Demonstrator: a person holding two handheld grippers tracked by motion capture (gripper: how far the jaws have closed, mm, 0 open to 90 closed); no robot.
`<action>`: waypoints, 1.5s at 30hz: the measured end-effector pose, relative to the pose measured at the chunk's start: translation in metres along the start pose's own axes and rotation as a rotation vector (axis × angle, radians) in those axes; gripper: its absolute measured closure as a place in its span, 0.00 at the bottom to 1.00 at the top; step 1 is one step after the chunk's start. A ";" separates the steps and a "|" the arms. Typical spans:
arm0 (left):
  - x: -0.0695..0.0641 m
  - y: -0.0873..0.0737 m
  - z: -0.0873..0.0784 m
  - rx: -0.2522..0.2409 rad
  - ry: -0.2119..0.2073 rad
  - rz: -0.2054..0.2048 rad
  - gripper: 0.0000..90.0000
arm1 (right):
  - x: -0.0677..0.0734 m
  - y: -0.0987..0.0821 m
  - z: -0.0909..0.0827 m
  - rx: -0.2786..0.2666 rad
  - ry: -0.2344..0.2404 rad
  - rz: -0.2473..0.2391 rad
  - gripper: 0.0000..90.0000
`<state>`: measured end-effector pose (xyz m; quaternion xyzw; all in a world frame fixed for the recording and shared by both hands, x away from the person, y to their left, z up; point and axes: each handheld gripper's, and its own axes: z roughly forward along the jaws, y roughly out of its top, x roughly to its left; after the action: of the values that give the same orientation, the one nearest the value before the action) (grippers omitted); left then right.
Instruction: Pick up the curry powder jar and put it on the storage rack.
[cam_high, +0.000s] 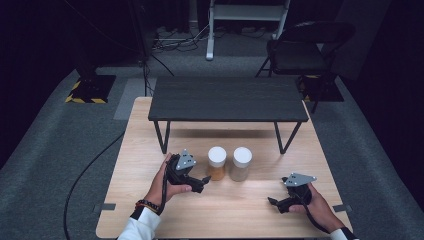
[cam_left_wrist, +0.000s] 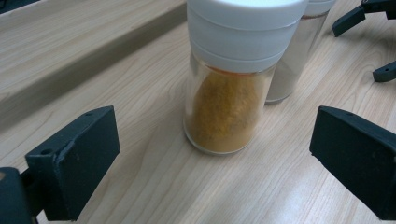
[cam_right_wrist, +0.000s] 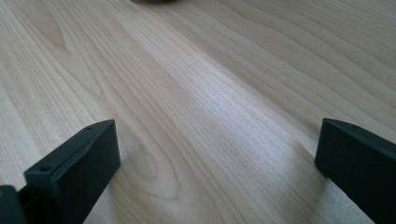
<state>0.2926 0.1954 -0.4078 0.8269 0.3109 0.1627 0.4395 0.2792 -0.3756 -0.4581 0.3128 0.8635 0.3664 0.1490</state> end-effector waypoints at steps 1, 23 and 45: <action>0.000 0.000 0.001 -0.003 -0.001 0.000 0.02 | 0.000 0.000 0.000 0.000 0.000 0.000 0.00; 0.000 0.009 0.034 -0.018 -0.021 -0.011 0.02 | 0.000 0.000 0.000 0.000 0.000 0.000 0.00; 0.006 0.000 0.065 -0.121 -0.075 -0.042 0.24 | 0.000 0.000 0.000 0.000 0.000 0.000 0.00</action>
<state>0.3328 0.1587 -0.4447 0.7977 0.3012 0.1408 0.5031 0.2792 -0.3756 -0.4581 0.3127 0.8636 0.3665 0.1491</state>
